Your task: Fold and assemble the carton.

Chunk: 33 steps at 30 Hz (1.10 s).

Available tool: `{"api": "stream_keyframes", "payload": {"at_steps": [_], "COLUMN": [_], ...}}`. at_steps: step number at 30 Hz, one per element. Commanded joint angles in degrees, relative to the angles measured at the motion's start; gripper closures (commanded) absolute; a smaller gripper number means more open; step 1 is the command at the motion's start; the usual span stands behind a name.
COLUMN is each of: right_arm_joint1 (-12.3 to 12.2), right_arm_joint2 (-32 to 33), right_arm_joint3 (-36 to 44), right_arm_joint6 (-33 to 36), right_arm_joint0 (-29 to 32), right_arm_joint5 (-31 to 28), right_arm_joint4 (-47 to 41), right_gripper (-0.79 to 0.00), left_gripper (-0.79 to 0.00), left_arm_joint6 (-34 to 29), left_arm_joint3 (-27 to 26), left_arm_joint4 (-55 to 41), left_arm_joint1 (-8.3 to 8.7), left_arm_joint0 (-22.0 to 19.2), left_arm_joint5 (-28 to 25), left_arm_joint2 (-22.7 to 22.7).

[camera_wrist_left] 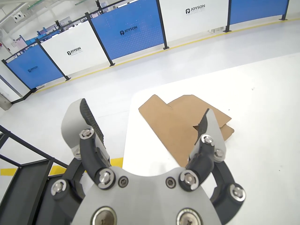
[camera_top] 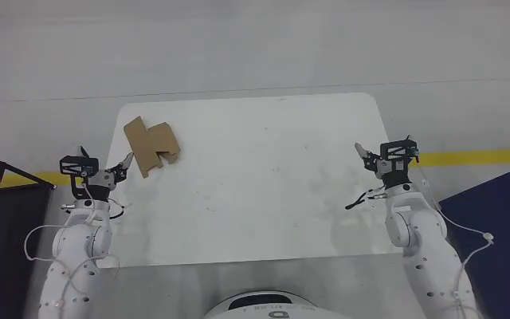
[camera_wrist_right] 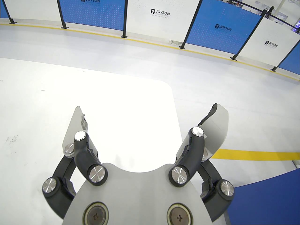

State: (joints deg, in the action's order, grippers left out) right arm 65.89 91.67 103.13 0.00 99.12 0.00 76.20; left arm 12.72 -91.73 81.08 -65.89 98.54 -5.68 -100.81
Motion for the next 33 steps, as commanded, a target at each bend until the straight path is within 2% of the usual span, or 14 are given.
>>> {"api": "stream_keyframes", "payload": {"at_steps": [1,6,12,15,17,20,27,33], "right_arm_joint1": [0.0,0.0,0.0,0.0,0.0,0.0,0.0,0.0], "right_arm_joint2": [0.0,0.0,0.0,0.0,0.0,0.0,0.0,0.0], "right_arm_joint3": [0.0,0.0,0.0,0.0,0.0,0.0,0.0,0.0], "right_arm_joint6": [0.0,0.0,0.0,0.0,0.0,0.0,0.0,0.0], "right_arm_joint0": [0.0,0.0,0.0,0.0,0.0,0.0,0.0,0.0], "right_arm_joint5": [0.0,0.0,0.0,0.0,0.0,0.0,0.0,0.0], "right_arm_joint4": [0.0,0.0,0.0,0.0,0.0,0.0,0.0,0.0], "right_gripper": [-0.785,-0.785,-0.785,-0.785,-0.785,-0.785,-0.785,-0.785], "left_gripper": [-0.785,-0.785,-0.785,-0.785,-0.785,-0.785,-0.785,-0.785], "left_arm_joint6": [0.0,0.6,4.1,1.9,-0.6,-5.0,-10.7,-14.9], "left_arm_joint3": [0.0,-0.2,-1.3,-3.0,-4.0,-4.0,2.6,7.7], "left_arm_joint4": [0.0,1.2,18.5,27.3,29.8,31.6,41.3,49.6], "left_arm_joint1": [0.0,0.02,-0.03,-0.01,-0.13,-0.31,-0.74,-1.35], "left_arm_joint0": [0.0,0.1,2.5,3.4,3.2,1.2,-5.5,-9.4], "left_arm_joint5": [0.0,0.7,12.1,14.9,14.9,13.1,10.1,12.4], "left_arm_joint2": [0.0,-0.1,1.5,3.1,4.4,6.4,13.2,18.2]}}
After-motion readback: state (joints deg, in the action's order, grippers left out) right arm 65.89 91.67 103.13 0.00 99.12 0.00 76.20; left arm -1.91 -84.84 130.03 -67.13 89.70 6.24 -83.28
